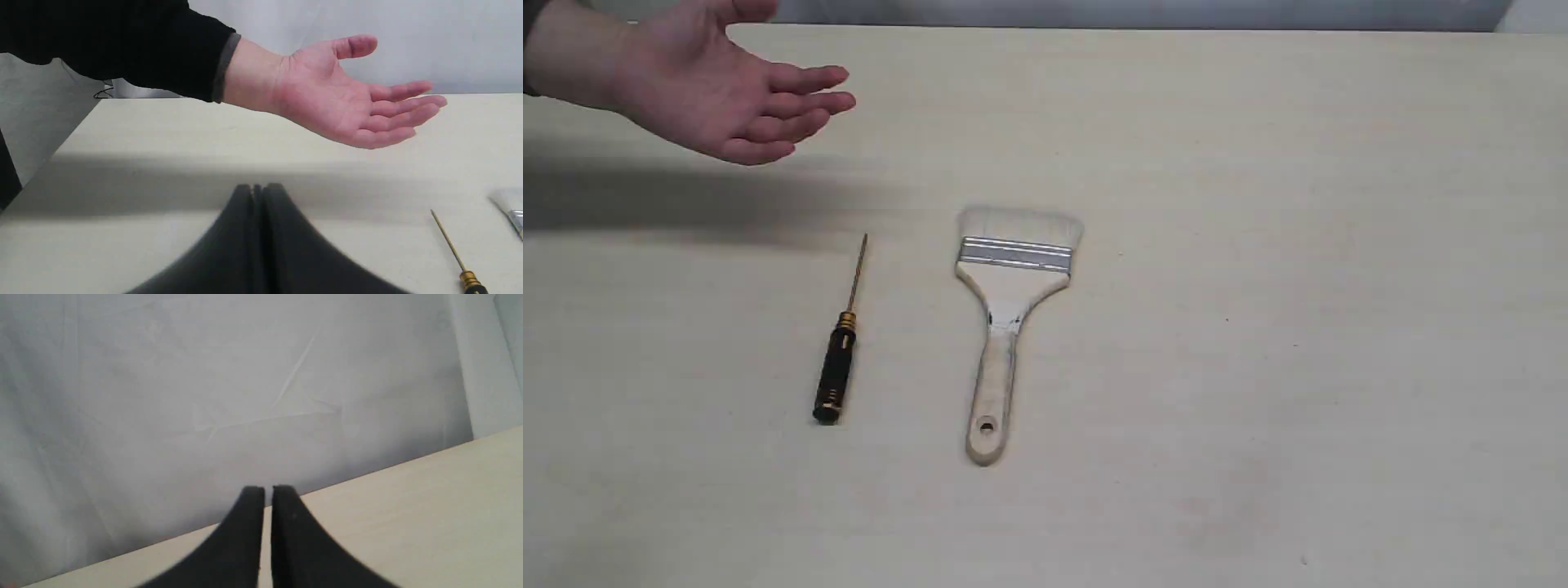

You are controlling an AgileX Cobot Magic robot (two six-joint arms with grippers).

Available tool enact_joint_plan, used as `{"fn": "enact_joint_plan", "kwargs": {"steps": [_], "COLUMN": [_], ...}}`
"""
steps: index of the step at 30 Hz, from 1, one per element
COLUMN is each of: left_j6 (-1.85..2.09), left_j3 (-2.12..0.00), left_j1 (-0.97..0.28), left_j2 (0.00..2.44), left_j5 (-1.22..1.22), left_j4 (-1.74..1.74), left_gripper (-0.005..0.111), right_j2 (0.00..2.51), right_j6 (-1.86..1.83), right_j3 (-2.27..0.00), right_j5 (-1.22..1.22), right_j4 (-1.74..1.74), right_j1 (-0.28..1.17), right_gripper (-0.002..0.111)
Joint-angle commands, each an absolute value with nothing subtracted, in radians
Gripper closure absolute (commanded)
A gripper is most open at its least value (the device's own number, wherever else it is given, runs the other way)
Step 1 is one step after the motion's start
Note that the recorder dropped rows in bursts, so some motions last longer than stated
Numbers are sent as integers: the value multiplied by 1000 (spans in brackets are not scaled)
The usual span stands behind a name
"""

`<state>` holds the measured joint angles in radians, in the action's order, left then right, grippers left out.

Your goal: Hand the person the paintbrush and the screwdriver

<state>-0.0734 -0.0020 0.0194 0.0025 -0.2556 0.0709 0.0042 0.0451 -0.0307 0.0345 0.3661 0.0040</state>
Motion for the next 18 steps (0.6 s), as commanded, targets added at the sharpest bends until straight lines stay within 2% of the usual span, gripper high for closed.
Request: {"fn": "enact_joint_plan", "kwargs": {"steps": [1,5,9,14,18], "left_j6": [-75,-75,-75,-75,-75], "left_j3": [0,0,0,0,0], "left_j1": [11,11,11,11,11], "left_j2": [0,0,0,0,0], "left_j5": [-249,-249,-249,-250,-250], "left_j4": [69,69,69,67,67], "left_gripper": [107,107,107,107,107], "right_j2": [0,0,130,381,588], "right_j6": [45,-17,-206,-391,-425], "right_j3": [-91,-207,-330,-458,-574], "right_j5": [66,151,246,314,426], "right_j4": [370,393,513,587,587], "right_j1": [28,120,222,294,320], "right_gripper": [104,104,103,89,83]}}
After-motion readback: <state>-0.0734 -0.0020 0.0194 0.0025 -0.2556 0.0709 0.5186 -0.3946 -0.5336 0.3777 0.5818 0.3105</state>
